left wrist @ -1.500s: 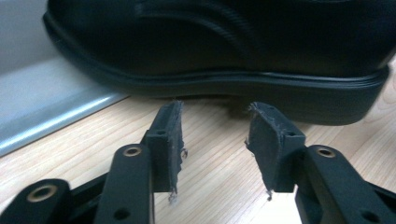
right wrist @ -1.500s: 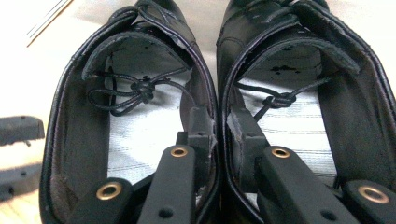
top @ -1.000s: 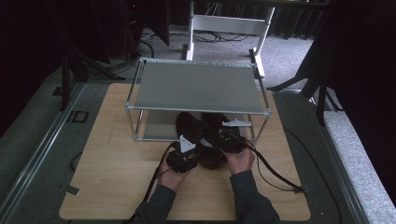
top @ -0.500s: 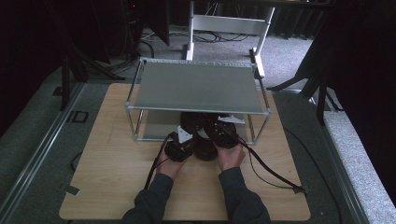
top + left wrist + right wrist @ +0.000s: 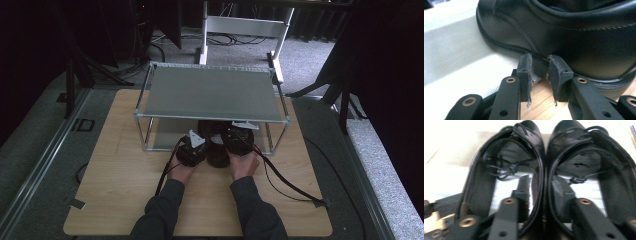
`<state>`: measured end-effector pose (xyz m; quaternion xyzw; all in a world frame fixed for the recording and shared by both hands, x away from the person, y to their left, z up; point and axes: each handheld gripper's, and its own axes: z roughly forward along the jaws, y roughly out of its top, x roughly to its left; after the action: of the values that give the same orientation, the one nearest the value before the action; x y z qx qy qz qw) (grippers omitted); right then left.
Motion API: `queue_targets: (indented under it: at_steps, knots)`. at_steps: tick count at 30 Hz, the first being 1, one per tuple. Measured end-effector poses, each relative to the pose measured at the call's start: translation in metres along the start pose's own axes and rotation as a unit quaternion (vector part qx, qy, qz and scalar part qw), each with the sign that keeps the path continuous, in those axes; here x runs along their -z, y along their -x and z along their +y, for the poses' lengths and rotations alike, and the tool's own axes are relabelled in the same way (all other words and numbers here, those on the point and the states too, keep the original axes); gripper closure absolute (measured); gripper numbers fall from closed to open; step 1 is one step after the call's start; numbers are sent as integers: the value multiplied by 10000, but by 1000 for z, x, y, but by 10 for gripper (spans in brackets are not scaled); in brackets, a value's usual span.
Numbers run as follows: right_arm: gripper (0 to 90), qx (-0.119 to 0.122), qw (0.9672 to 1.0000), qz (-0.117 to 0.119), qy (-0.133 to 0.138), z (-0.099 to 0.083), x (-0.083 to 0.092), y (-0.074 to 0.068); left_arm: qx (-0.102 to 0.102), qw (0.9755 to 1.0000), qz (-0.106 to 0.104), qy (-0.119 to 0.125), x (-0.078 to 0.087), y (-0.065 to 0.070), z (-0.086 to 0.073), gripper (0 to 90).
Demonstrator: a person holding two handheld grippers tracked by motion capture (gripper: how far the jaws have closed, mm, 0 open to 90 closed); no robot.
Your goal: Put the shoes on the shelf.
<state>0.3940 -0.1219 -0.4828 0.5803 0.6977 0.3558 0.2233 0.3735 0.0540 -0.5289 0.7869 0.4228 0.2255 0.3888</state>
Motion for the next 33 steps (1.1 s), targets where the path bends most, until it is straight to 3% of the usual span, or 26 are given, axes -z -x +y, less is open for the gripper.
queue_targets:
  at_steps: [3,7,9,10,11,15,16,17,18,20,21,23,28,33]
  knots:
    - [527,-72,9995,296,58,-1,2,1,121,9999,-62,-20,-1,-4,-2,673]
    - [518,8,9996,187,216,-3,3,-1,159,9998,-69,-49,-1,-7,-1,642]
    - [518,42,9986,73,514,-3,9,-3,155,9998,-53,-58,-1,-7,-1,627]
    - [512,45,9977,85,670,-2,13,-3,161,9998,-43,-56,-1,-7,-1,620]
    - [498,95,9969,241,747,1,20,-2,176,9998,-32,-51,0,-7,-2,601]
    - [491,253,9963,264,778,2,30,0,281,9996,-83,33,5,-8,-1,577]
    - [485,389,9958,236,799,1,34,0,305,9995,-106,67,7,-8,-1,568]
    - [471,759,9918,279,993,-3,44,-1,325,9993,-141,89,9,-8,0,545]
    - [471,759,9918,279,993,-3,44,-1,343,9992,-151,112,11,-7,0,545]
    - [447,1244,9839,408,1218,-8,57,-2,368,9990,-195,144,15,-6,0,511]
    - [429,1555,9792,360,1250,-13,67,1,387,9988,-235,165,18,-5,1,489]
    - [425,1581,9792,348,1223,-15,71,4,423,9984,-323,204,22,-3,0,474]
    - [391,1424,9816,394,1213,-26,86,33,395,9969,-623,256,31,5,-1,414]
    - [366,1174,9859,707,964,-41,88,59,360,9968,-653,277,37,16,-3,330]
